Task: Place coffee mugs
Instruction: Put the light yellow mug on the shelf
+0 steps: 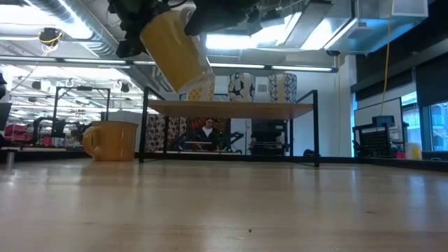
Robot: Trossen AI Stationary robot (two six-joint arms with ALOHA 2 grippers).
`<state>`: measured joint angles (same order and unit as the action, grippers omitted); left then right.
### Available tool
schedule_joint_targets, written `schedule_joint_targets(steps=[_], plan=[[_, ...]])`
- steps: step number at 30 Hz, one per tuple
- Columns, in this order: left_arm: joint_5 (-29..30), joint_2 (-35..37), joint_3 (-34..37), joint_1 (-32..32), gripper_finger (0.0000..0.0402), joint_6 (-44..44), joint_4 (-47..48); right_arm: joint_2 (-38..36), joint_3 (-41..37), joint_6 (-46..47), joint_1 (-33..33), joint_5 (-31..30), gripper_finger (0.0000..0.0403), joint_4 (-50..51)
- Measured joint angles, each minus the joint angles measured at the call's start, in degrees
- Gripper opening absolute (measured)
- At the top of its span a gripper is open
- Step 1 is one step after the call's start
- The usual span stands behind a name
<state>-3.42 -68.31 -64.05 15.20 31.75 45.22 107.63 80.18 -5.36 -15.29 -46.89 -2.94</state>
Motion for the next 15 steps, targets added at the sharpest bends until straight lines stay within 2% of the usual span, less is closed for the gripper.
schedule_joint_targets(steps=[2, 9, 15], plan=[[0.40, 0.00, 0.00, 0.00, 0.0030, -0.18, -0.10, 0.00, 0.00, 0.33, 0.00, -0.03, 0.0029, -0.01], [1.72, 0.78, -0.02, 0.21, 0.0118, -0.88, -2.24, -0.08, -0.07, 2.82, 0.04, 0.32, 0.0029, 0.41], [1.90, 6.46, -0.02, 2.65, 0.0137, -3.06, -2.09, -2.70, -0.07, 5.48, -0.11, -1.69, 0.0029, 2.76]])
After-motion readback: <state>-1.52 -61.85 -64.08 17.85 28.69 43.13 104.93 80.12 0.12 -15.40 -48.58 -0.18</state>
